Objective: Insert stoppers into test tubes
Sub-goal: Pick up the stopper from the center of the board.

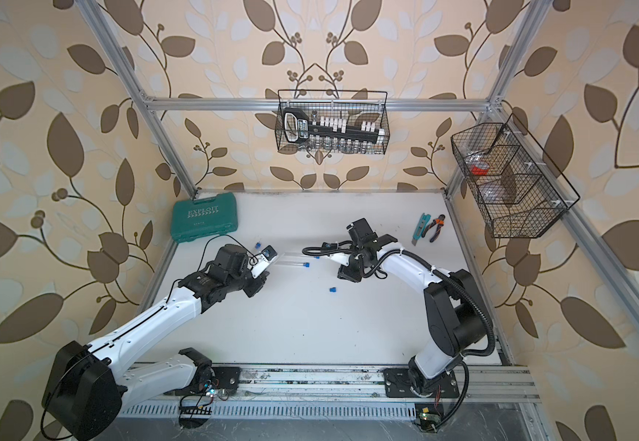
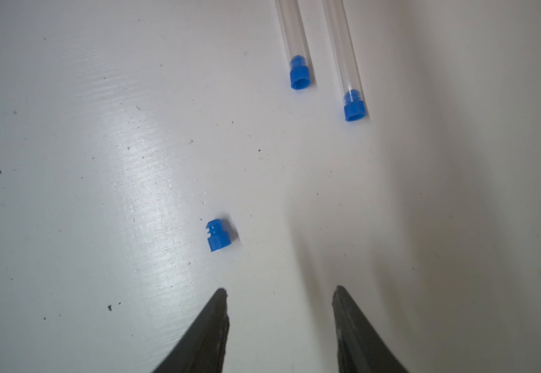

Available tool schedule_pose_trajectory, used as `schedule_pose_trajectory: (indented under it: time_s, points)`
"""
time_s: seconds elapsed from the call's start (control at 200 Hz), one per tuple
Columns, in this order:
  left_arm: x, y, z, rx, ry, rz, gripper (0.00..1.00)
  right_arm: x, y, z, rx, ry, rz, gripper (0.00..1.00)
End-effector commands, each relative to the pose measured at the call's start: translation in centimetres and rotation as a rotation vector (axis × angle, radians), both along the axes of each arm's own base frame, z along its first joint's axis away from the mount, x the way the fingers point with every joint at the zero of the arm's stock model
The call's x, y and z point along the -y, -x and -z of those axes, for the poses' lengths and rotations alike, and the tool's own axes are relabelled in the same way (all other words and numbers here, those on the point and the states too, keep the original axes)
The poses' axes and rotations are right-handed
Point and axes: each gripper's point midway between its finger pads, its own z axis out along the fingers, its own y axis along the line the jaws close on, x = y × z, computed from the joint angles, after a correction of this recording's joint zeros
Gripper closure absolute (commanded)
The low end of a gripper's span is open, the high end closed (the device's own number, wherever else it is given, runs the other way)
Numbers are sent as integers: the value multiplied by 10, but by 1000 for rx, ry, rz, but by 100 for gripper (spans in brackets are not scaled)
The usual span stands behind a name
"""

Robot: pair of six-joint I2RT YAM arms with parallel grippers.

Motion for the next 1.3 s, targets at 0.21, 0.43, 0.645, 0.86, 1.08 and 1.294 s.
schedule_pose_trajectory:
  time_s: [0.21,0.43,0.645,0.86,1.08,1.294]
  points:
    - [2,-1,5,12,-38,85,100,-9,30,43,12,41,-206,51]
    - [0,3,7,13,-52,95,100,-17,31,56,-25,51,-225,52]
    - [-3,6,10,21,-60,98,100,-21,33,65,-60,45,-233,56]
    - [-4,6,9,30,-65,98,100,-23,32,68,-81,44,-232,60]
    - [-4,5,9,32,-67,97,100,-24,35,72,-110,46,-241,66]
    - [-4,6,10,32,-68,98,100,-21,36,77,-122,63,-237,72]
